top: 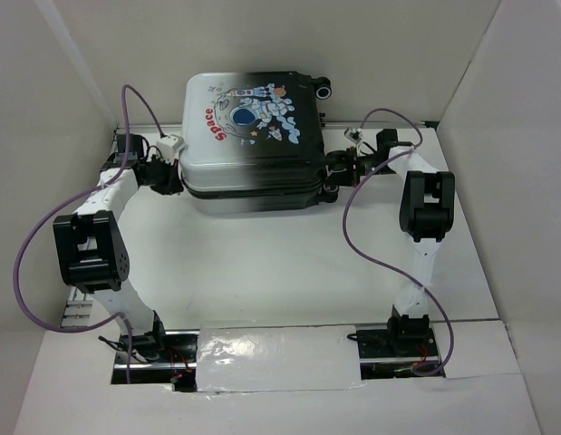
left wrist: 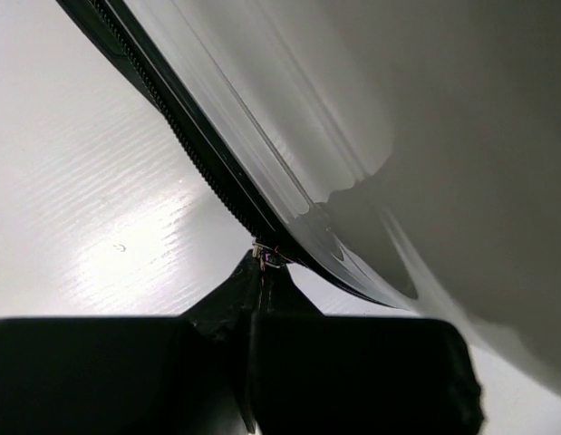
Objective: Pack the luggage
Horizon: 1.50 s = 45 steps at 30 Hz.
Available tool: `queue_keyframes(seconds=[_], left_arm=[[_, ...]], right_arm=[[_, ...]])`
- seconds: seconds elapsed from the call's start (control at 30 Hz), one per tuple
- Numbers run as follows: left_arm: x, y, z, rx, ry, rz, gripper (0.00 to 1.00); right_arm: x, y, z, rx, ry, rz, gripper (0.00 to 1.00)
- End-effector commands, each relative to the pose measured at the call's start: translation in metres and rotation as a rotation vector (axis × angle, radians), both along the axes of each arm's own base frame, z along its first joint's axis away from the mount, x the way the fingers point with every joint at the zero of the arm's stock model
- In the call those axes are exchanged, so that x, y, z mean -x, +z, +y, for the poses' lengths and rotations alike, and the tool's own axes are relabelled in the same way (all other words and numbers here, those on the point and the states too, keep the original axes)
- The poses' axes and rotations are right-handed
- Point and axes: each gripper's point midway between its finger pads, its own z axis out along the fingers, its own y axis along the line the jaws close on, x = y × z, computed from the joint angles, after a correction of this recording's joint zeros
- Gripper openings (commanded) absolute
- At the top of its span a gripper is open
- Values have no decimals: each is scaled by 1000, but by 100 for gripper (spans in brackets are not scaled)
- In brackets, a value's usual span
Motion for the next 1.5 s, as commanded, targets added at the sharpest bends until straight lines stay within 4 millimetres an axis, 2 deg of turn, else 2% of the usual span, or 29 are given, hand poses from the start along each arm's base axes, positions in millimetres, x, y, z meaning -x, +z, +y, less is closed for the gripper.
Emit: queue_keyframes(seconds=[0.0, 0.03, 0.1, 0.13, 0.2, 0.27, 0.3, 0.33, 0.4, 0.43, 0.47, 0.6, 0.63, 0.67, 0.7, 0.77, 0.83, 0.9, 0.93, 1.0, 1.03, 1.07, 1.1, 1.23, 1.3, 1.33, 1.4, 1.43, 1.47], left_arm=[[-35, 73, -2, 41, -34, -287, 0], [-38, 73, 2, 38, -37, -294, 0], [-45, 83, 3, 21, -62, -314, 0], [-50, 76, 3, 28, -74, -296, 0], [-56, 82, 6, 29, -94, -300, 0], [-62, 72, 9, 41, -113, -276, 0], [-69, 77, 11, 31, -119, -296, 0], [-73, 75, 11, 32, -118, -293, 0], [-88, 73, 19, 29, -110, -299, 0], [-94, 73, 20, 27, -110, -305, 0], [-98, 71, 20, 29, -122, -303, 0], [-125, 69, 23, 36, -146, -320, 0], [-132, 76, 22, 43, -158, -339, 0], [-138, 65, 29, 39, -153, -329, 0], [-141, 65, 28, 47, -162, -334, 0], [-154, 71, 28, 51, -168, -375, 0], [-163, 57, 32, 79, -171, -366, 0], [-179, 69, 33, 90, -166, -412, 0], [-185, 59, 33, 125, -139, -386, 0], [-200, 73, 35, 144, -116, -443, 0], [-205, 82, 37, 168, -74, -453, 0], [-211, 83, 39, 174, -54, -467, 0], [-218, 84, 41, 175, -40, -494, 0], [-240, 109, 58, 140, 49, -589, 0], [-250, 108, 58, 134, 79, -610, 0], [-254, 115, 55, 121, 91, -631, 0], [-261, 117, 51, 127, 103, -662, 0], [-266, 115, 56, 112, 131, -675, 0], [-270, 109, 42, 111, 126, -676, 0]], right_arm=[[-56, -5, -17, 193, -124, -123, 0], [-59, -18, -16, 191, -125, -77, 0], [-77, -10, -25, 211, -161, -86, 0], [-84, -11, -27, 223, -180, -87, 0], [-97, -10, -21, 252, -215, -100, 0], [-111, -2, -18, 272, -251, -129, 0], [-120, -4, -21, 287, -274, -142, 0], [-129, 6, -21, 277, -286, -166, 0], [-139, -5, -21, 273, -311, -126, 0], [-151, 5, -22, 271, -330, -156, 0], [-154, -8, -16, 266, -327, -124, 0], [-170, -7, -12, 258, -378, -126, 0], [-175, -9, -7, 256, -384, -146, 0], [-177, -8, -2, 260, -391, -153, 0], [-180, -12, -2, 257, -407, -137, 0], [-190, -5, 3, 247, -422, -173, 0], [-194, -9, 11, 235, -435, -157, 0], [-206, 0, 14, 226, -474, -189, 0], [-210, -2, 13, 214, -500, -173, 0], [-222, 9, 17, 201, -544, -224, 0], [-224, 5, 22, 196, -553, -223, 0], [-229, 2, 26, 196, -573, -232, 0], [-234, 12, 24, 193, -592, -260, 0], [-246, 5, 31, 195, -638, -294, 0], [-253, 18, 35, 180, -668, -337, 0], [-255, 11, 33, 189, -677, -328, 0], [-259, 19, 38, 182, -689, -376, 0], [-261, 14, 36, 187, -702, -377, 0], [-261, 14, 43, 193, -710, -379, 0]])
